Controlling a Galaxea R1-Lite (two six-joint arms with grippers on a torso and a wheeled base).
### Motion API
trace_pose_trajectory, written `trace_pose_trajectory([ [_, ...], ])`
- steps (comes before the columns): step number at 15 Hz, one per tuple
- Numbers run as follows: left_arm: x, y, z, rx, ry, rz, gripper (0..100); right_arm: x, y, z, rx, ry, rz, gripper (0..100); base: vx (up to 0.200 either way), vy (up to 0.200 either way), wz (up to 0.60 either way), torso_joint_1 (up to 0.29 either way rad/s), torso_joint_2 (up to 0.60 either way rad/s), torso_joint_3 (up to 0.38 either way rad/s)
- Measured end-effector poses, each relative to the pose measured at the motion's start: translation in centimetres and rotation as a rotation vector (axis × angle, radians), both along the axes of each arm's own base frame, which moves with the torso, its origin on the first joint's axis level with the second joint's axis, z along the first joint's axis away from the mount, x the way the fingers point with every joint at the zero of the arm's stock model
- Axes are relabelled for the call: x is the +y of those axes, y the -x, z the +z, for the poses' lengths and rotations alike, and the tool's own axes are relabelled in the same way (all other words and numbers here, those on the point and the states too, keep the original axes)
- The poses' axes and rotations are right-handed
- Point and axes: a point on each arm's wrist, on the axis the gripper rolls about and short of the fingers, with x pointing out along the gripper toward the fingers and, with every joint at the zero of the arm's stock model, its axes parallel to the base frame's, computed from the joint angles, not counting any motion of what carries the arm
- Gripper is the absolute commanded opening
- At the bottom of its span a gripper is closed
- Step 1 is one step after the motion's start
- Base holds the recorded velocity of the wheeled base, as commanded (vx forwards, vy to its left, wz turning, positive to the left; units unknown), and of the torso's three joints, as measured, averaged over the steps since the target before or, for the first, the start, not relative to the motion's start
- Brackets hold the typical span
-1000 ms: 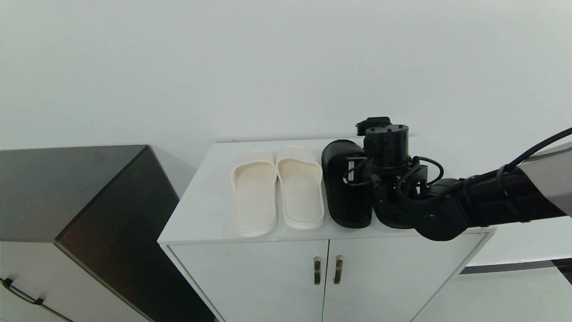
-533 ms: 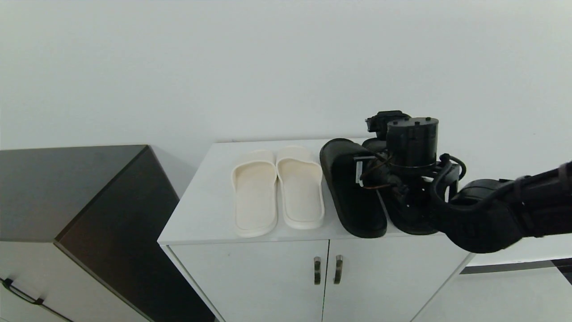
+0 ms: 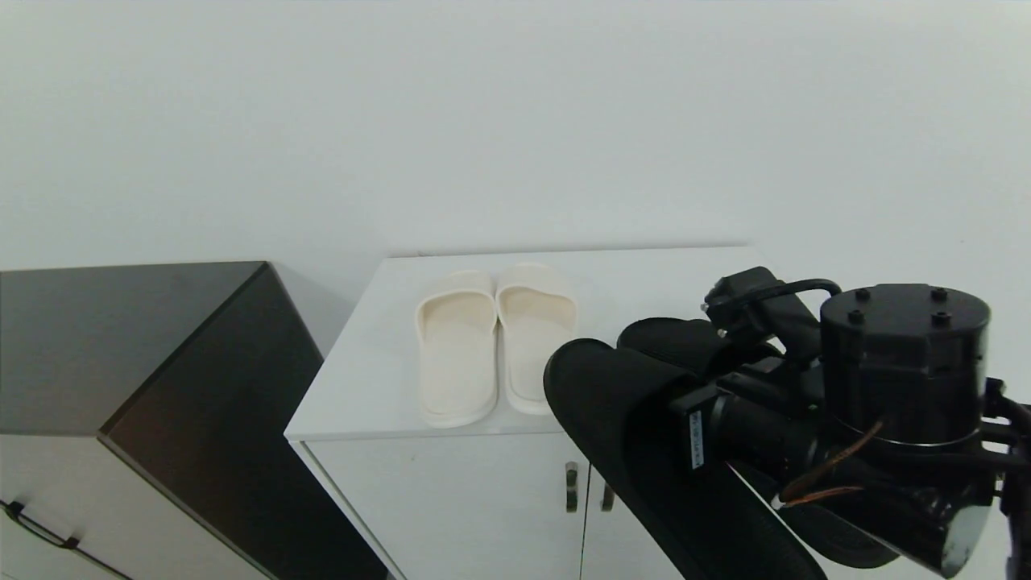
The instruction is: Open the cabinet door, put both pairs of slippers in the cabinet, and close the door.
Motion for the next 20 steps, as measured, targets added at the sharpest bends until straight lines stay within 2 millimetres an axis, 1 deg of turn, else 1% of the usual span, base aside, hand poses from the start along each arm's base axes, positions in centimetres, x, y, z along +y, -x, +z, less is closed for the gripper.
trace_pose_trajectory([
  [2,0.0,0.0,0.0,0.000,-0.001,0.000,0,-0.3,0.8,0.2,0.001,-0.015,0.033,0,0.000,0.000,0.00,0.000,0.00,0.000],
  [5,0.0,0.0,0.0,0.000,-0.001,0.000,0,-0.9,1.5,0.4,0.005,-0.029,0.072,0,0.000,0.000,0.00,0.000,0.00,0.000],
  [8,0.0,0.0,0.0,0.000,-0.001,0.000,0,-1.0,2.1,0.3,0.009,-0.026,0.090,0,-0.200,0.000,0.00,0.002,0.00,0.004],
  [15,0.0,0.0,0.0,-0.002,-0.001,-0.001,0,-1.2,2.5,0.1,0.017,-0.028,0.124,0,-0.200,0.000,0.00,-0.002,0.00,0.002],
  [18,0.0,0.0,0.0,-0.001,-0.001,0.000,0,-1.3,2.7,0.1,0.017,-0.026,0.127,0,0.000,0.000,0.00,0.000,0.00,0.000],
  [20,0.0,0.0,0.0,-0.001,-0.001,0.000,0,-1.6,2.9,-0.3,0.026,-0.014,0.137,0,0.000,0.000,0.00,0.000,0.00,0.000],
])
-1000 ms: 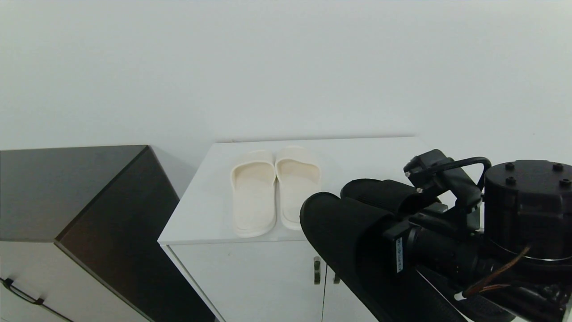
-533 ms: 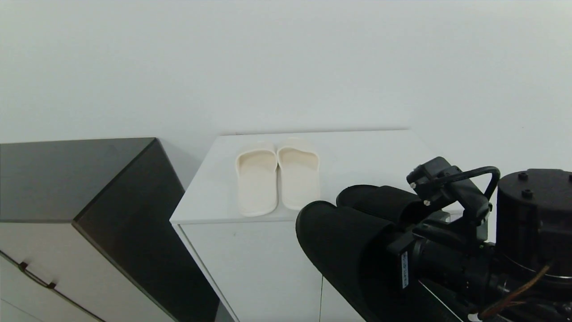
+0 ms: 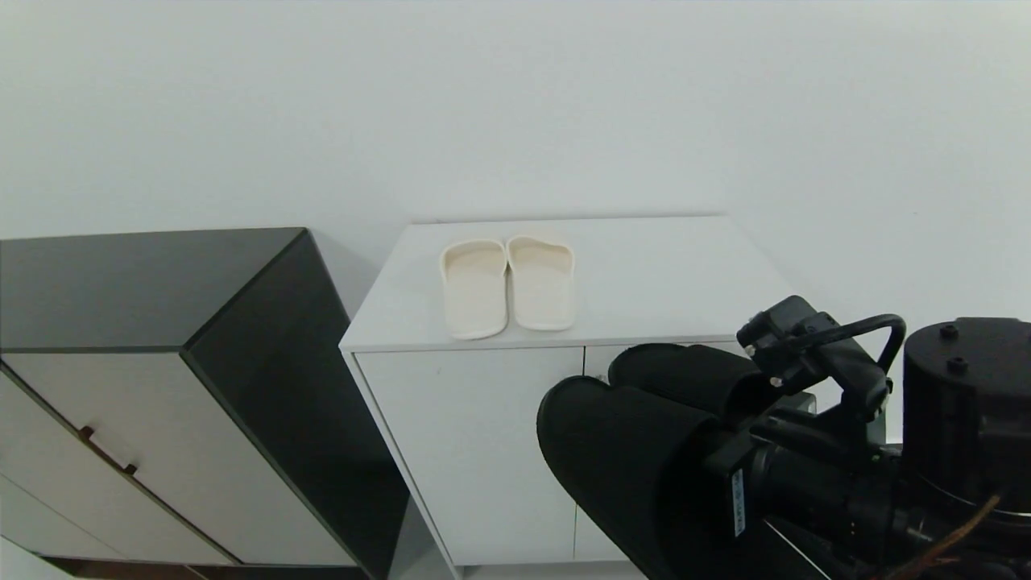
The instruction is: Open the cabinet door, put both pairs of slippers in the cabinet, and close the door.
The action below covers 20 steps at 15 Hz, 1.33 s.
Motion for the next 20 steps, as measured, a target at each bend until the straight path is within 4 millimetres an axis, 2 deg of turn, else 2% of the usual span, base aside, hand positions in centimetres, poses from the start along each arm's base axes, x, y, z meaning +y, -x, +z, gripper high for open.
trace_pose_trajectory([
  [11,0.0,0.0,0.0,0.000,0.001,0.000,0,-1.2,1.3,-0.3,0.035,-0.026,0.163,0,0.000,0.000,0.00,0.000,0.00,0.000],
  [17,0.0,0.0,0.0,0.000,0.002,0.000,0,-1.3,1.5,-0.5,0.036,-0.015,0.179,0,0.000,-0.200,0.00,0.004,0.00,0.005],
  [20,0.0,0.0,0.0,0.000,0.002,-0.001,0,-1.4,1.7,-0.6,0.026,-0.003,0.192,0,0.000,0.000,0.00,0.000,0.00,0.000],
])
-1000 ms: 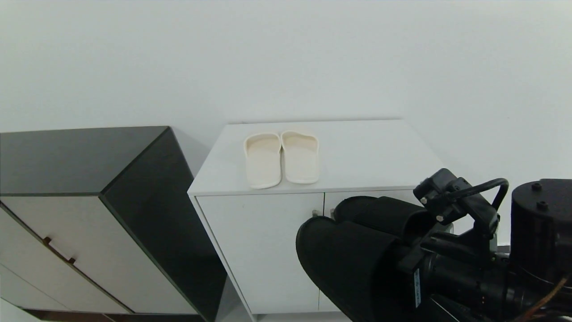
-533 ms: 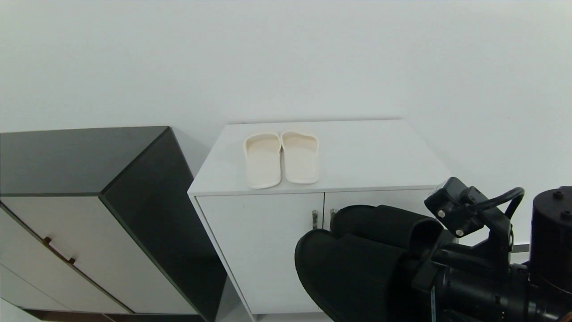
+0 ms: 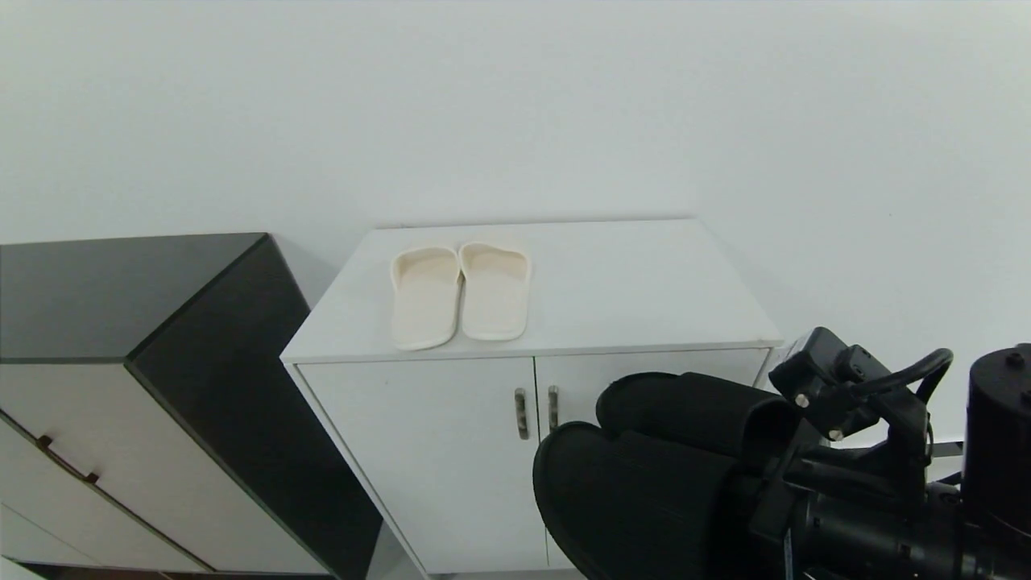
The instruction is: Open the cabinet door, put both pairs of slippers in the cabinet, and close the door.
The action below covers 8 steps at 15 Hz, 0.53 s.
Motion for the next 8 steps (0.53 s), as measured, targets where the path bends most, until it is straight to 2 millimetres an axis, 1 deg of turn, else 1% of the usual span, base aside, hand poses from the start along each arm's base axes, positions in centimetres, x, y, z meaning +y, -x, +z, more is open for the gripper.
trace_pose_trajectory([
  [3,0.00,0.00,0.01,0.000,0.000,0.000,0,-0.22,0.49,-0.05,0.008,-0.007,0.052,0,0.000,0.000,0.00,0.000,0.00,0.000],
  [8,0.00,0.00,0.01,0.000,0.000,0.001,0,-0.48,0.71,-0.16,0.011,-0.008,0.060,0,0.000,0.000,0.00,0.000,0.00,0.000],
])
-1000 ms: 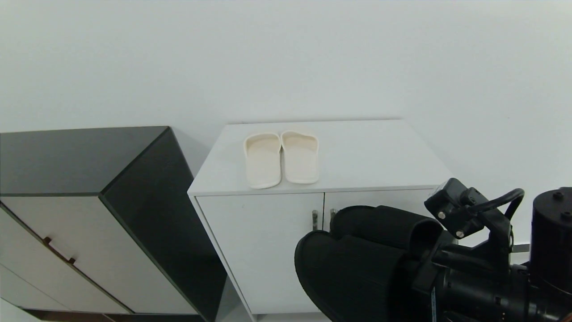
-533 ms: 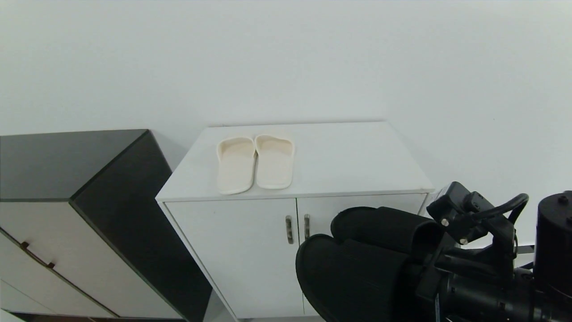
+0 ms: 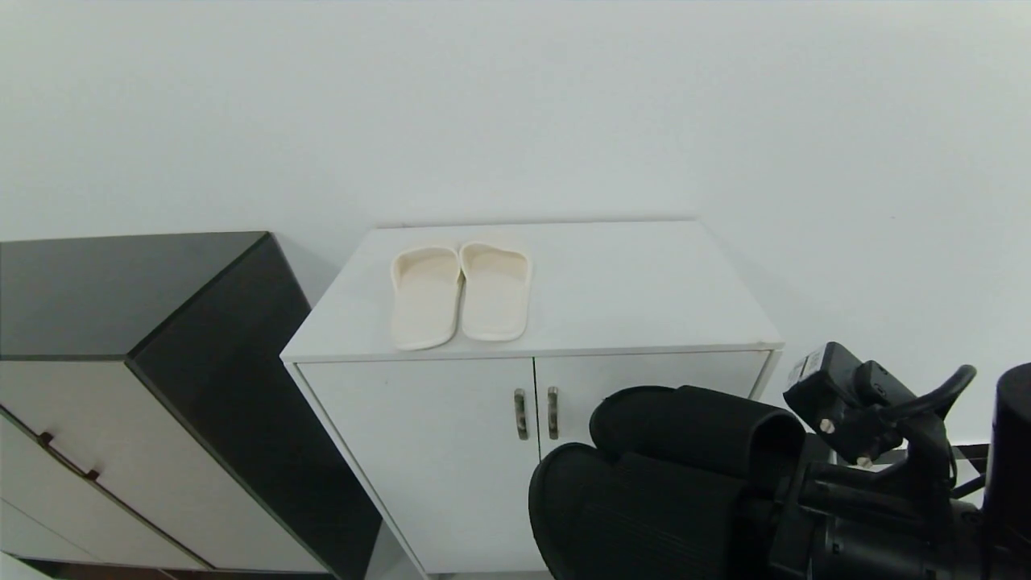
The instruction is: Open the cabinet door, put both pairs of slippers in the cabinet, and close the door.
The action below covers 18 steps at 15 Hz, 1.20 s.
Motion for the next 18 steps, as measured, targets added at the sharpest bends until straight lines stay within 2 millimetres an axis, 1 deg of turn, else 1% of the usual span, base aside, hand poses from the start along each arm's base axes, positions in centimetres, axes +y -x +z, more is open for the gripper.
trace_pose_trajectory([
  [5,0.0,0.0,0.0,0.002,-0.003,0.004,0,-0.2,0.1,-0.5,0.009,0.013,0.006,0,0.000,0.000,0.00,0.000,0.00,0.000],
  [9,0.0,0.0,0.0,0.002,-0.003,0.003,0,-0.2,0.3,-0.8,0.009,0.028,0.030,0,0.000,0.000,0.00,-0.168,0.41,0.228],
  [10,0.0,0.0,0.0,0.002,-0.003,0.000,100,-0.3,0.4,-0.9,0.010,0.031,0.034,0,0.000,0.000,0.00,-0.212,0.52,0.310],
  [18,0.0,0.0,0.0,0.002,-0.012,-0.008,100,-0.3,0.6,-1.1,0.012,0.036,0.041,0,0.000,0.000,0.00,-0.195,0.52,0.318],
])
